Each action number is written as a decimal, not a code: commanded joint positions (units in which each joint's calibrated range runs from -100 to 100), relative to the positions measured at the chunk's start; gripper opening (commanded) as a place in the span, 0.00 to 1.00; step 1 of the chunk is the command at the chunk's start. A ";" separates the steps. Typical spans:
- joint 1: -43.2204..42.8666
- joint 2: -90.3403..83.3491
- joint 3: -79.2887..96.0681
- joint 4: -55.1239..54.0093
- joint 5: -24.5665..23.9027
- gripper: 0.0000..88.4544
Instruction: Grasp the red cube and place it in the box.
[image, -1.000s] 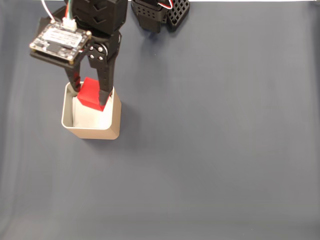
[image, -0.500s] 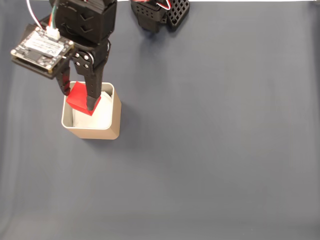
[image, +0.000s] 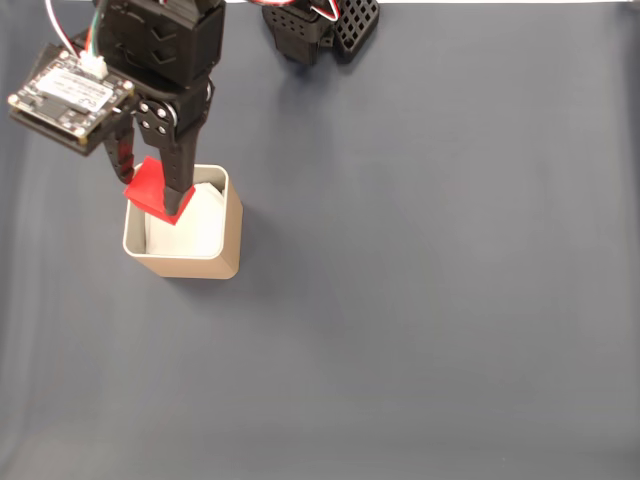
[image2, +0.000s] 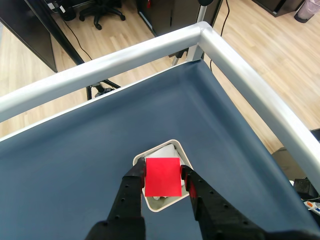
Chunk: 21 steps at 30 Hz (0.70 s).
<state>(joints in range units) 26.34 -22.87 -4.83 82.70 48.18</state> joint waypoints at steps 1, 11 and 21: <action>0.67 -3.31 -0.37 0.40 -0.20 0.00; -0.11 -4.69 0.27 4.50 1.07 0.05; -0.04 -5.56 -0.64 7.13 -2.74 0.59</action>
<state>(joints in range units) 26.27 -26.17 -3.37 89.11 46.03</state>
